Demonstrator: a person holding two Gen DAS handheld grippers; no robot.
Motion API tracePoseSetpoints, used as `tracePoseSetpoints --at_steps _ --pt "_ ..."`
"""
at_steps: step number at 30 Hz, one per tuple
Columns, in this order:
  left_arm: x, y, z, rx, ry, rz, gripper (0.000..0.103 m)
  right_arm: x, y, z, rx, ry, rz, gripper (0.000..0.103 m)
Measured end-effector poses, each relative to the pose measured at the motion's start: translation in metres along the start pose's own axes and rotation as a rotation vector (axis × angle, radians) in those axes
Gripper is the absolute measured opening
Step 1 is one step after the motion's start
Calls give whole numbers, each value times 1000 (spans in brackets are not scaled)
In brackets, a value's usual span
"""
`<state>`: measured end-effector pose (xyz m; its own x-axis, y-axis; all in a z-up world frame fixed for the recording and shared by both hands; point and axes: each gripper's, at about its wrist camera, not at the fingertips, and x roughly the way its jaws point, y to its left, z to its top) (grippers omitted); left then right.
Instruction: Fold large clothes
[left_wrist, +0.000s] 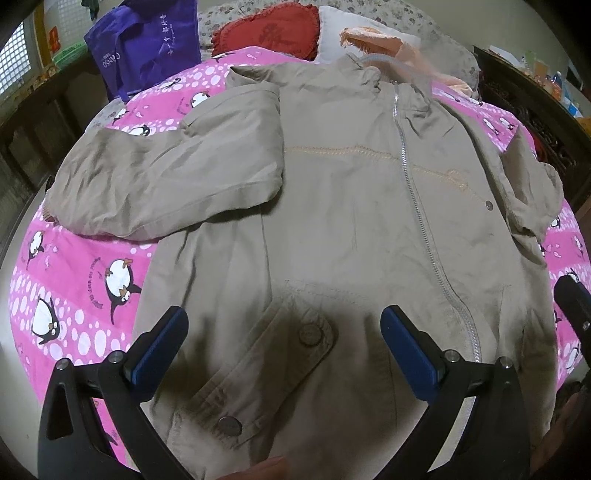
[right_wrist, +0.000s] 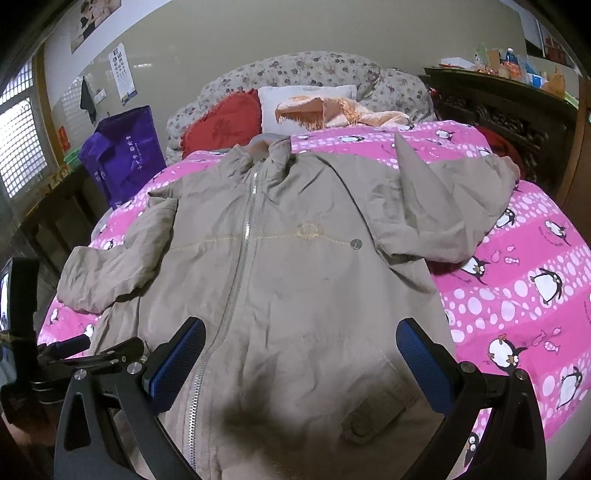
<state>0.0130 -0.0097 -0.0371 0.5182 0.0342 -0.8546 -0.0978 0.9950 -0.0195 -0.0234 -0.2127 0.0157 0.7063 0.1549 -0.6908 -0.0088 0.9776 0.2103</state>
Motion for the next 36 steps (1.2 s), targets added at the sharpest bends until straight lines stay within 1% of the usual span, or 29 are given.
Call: tracePoseSetpoints --at_steps 9,15,20,21,25,27,29,31,36 --pt "14 -3 4 8 13 -12 103 9 -5 10 4 3 -25 103" --pt "20 10 9 -19 1 0 103 26 -1 10 -12 33 -34 103" --pt "32 17 13 -30 -19 13 103 48 -5 12 -9 39 -49 103" --pt "38 17 14 -25 -17 22 103 55 -6 12 -17 49 -59 103" --pt "62 17 11 -8 -9 7 103 82 -17 2 -13 97 -76 103" --pt "61 19 5 -11 -52 -5 103 93 -23 -6 -13 140 -90 103" --pt "60 19 1 -10 -71 -6 103 102 -33 -15 18 180 -76 102" --pt "59 18 -1 -12 -83 -3 103 101 -38 -17 32 164 -55 102" --pt "56 18 -7 -16 -101 -6 103 102 -36 -21 15 150 -62 102"
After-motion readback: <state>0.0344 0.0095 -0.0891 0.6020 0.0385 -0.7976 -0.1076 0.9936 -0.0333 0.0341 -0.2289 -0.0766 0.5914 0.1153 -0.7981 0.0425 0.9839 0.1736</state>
